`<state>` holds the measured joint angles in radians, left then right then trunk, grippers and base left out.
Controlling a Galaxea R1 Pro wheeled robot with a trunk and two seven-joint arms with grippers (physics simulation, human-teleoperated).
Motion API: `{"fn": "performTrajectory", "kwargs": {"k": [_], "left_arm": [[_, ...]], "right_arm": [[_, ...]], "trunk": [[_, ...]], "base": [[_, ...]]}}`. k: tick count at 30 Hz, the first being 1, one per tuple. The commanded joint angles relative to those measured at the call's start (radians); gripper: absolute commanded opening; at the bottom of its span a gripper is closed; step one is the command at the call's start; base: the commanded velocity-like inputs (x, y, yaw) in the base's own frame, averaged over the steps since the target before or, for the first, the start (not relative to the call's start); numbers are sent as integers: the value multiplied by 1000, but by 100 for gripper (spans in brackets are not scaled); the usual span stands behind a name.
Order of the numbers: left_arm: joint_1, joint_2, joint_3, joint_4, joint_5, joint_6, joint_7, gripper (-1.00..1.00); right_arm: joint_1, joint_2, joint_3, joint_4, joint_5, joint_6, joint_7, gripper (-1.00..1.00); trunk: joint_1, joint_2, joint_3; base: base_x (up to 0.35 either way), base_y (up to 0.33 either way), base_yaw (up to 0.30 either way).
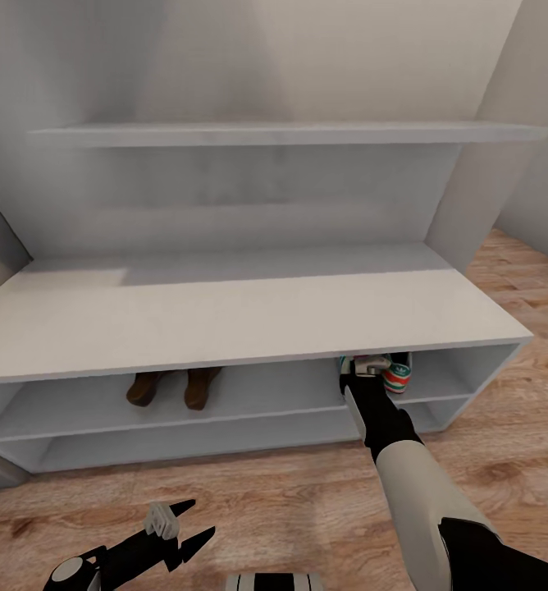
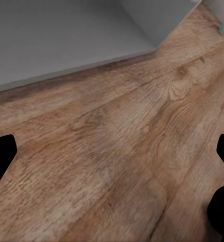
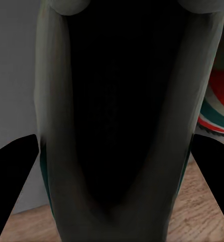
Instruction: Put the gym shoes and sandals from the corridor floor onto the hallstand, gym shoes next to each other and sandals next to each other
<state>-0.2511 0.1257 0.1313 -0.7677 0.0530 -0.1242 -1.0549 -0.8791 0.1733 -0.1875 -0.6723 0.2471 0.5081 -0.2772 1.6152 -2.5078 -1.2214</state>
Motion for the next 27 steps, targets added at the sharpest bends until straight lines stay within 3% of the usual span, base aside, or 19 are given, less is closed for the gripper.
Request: {"fn": "performTrajectory", "kwargs": {"k": [1, 13, 14, 27], "left_arm": [[0, 0, 1, 1, 1, -6, -3, 100], [0, 1, 1, 1, 1, -5, -3, 100], [0, 1, 1, 1, 1, -5, -3, 100], [0, 2, 2, 1, 2, -5, -4, 100]], "right_arm": [[0, 1, -4, 28, 12, 6, 1, -100], [0, 1, -4, 27, 12, 6, 1, -100], [0, 1, -5, 27, 12, 6, 1, 100], [0, 1, -6, 27, 14, 6, 1, 100]], "trunk": [[0, 0, -1], [0, 0, -1], [0, 0, -1], [0, 0, -1]], "base": [[3, 0, 0], [67, 0, 0], [25, 0, 0], [3, 0, 0]]}}
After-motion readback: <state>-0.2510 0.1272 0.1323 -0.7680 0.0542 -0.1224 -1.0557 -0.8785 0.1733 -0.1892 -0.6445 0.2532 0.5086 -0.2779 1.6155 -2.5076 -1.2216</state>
